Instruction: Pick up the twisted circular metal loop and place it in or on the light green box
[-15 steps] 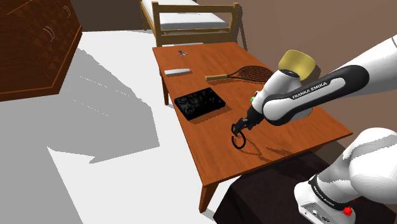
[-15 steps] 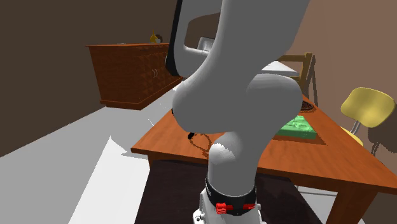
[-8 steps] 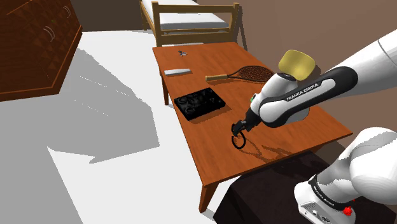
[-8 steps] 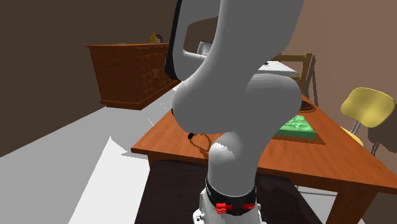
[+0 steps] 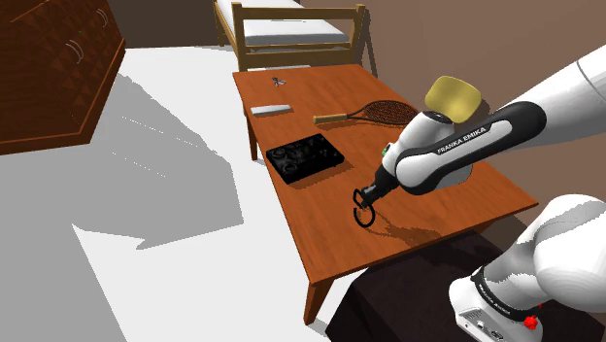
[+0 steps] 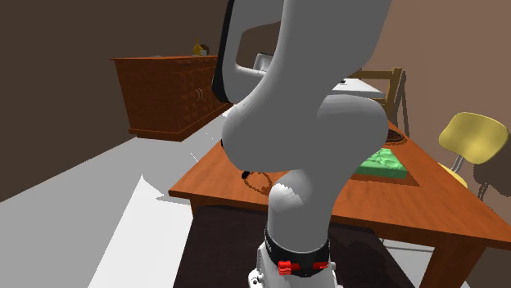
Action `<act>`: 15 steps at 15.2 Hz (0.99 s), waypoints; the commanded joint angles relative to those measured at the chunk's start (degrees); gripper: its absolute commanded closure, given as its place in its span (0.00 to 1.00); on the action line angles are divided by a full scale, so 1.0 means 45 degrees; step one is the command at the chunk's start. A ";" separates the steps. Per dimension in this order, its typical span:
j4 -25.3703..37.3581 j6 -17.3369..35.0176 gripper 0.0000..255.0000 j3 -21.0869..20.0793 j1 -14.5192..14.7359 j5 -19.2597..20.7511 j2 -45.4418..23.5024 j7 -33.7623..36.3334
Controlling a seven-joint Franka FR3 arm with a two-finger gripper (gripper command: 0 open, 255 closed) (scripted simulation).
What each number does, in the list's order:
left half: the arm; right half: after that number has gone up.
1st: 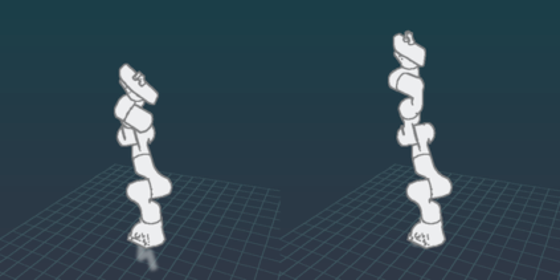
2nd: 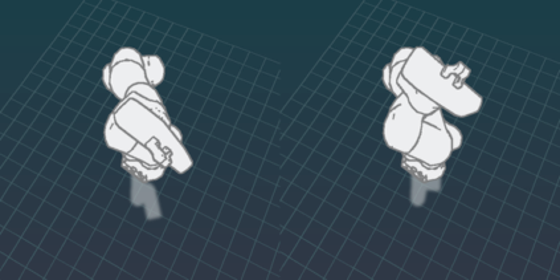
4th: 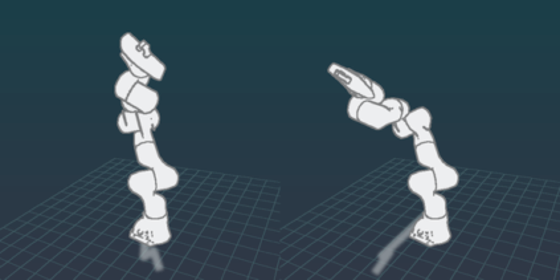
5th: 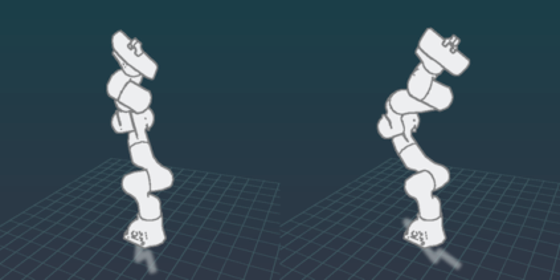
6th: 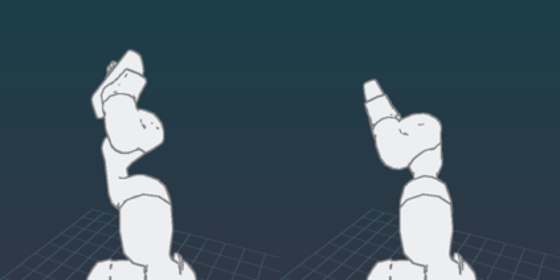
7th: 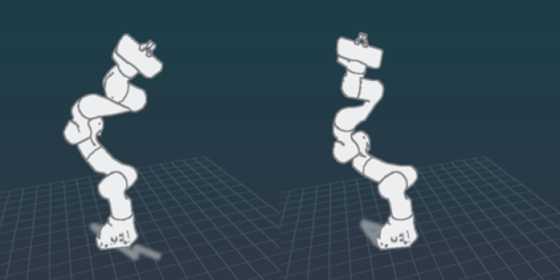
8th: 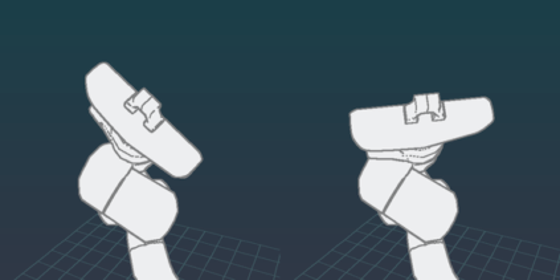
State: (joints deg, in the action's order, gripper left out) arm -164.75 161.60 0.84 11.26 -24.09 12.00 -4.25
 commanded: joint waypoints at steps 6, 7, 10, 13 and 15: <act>0.0005 -0.0476 1.00 -0.0130 -0.0242 0.0430 0.0477 0.0363; 0.0018 -0.0718 1.00 -0.0189 -0.0349 0.0612 0.0710 0.0519; 0.0090 -0.1451 1.00 -0.0341 -0.0625 0.1056 0.1379 0.0908; 0.0207 -0.2184 1.00 -0.0453 -0.0840 0.1394 0.2002 0.1214; 0.0307 -0.2670 1.00 -0.0511 -0.0958 0.1577 0.2391 0.1384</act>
State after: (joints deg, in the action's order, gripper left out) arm -163.52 150.99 -1.31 7.32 -17.56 21.55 1.50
